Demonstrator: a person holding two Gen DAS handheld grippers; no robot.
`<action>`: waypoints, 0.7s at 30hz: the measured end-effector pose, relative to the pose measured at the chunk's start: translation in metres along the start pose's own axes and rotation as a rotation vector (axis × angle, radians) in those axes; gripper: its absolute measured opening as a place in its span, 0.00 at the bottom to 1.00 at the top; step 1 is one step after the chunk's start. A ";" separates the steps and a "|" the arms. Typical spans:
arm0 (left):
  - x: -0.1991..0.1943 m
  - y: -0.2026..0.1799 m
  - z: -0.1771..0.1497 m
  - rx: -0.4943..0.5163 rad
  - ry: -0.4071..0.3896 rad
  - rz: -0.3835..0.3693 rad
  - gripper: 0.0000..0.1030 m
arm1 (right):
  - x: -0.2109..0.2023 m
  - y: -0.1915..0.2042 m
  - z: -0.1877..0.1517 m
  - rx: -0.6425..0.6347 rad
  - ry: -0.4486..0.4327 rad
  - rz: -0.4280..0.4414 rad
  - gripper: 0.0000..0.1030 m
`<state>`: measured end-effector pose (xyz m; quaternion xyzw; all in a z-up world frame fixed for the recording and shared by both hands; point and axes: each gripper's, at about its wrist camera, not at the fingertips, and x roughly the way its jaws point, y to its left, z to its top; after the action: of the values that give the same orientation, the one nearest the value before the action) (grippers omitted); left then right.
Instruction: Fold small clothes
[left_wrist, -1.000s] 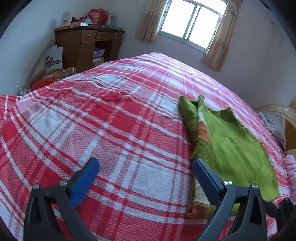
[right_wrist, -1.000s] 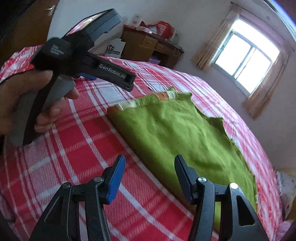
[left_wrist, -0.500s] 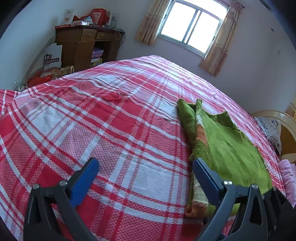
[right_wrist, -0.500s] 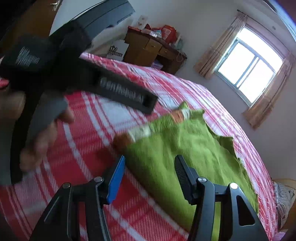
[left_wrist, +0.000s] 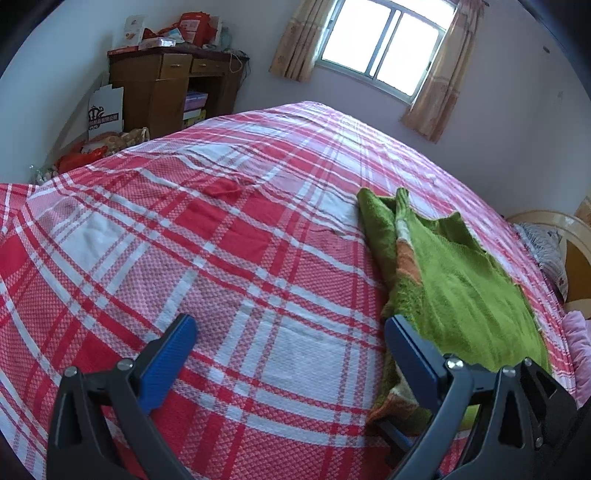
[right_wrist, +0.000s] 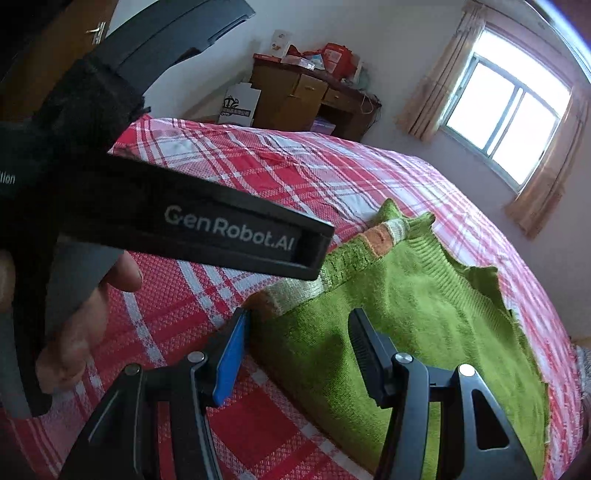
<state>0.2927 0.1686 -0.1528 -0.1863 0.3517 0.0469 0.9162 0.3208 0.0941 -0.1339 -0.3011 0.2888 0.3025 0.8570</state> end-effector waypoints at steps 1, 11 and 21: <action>0.000 -0.001 0.000 0.003 0.002 0.003 1.00 | 0.001 -0.001 0.000 0.007 0.002 0.004 0.55; 0.011 -0.017 0.019 0.120 0.053 0.010 1.00 | 0.003 -0.005 -0.003 0.036 -0.007 0.020 0.55; 0.038 -0.042 0.065 0.215 0.111 -0.139 0.91 | 0.002 0.005 -0.006 -0.002 -0.022 0.003 0.37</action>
<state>0.3714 0.1527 -0.1206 -0.1135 0.3910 -0.0652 0.9110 0.3169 0.0935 -0.1404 -0.2984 0.2794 0.3075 0.8593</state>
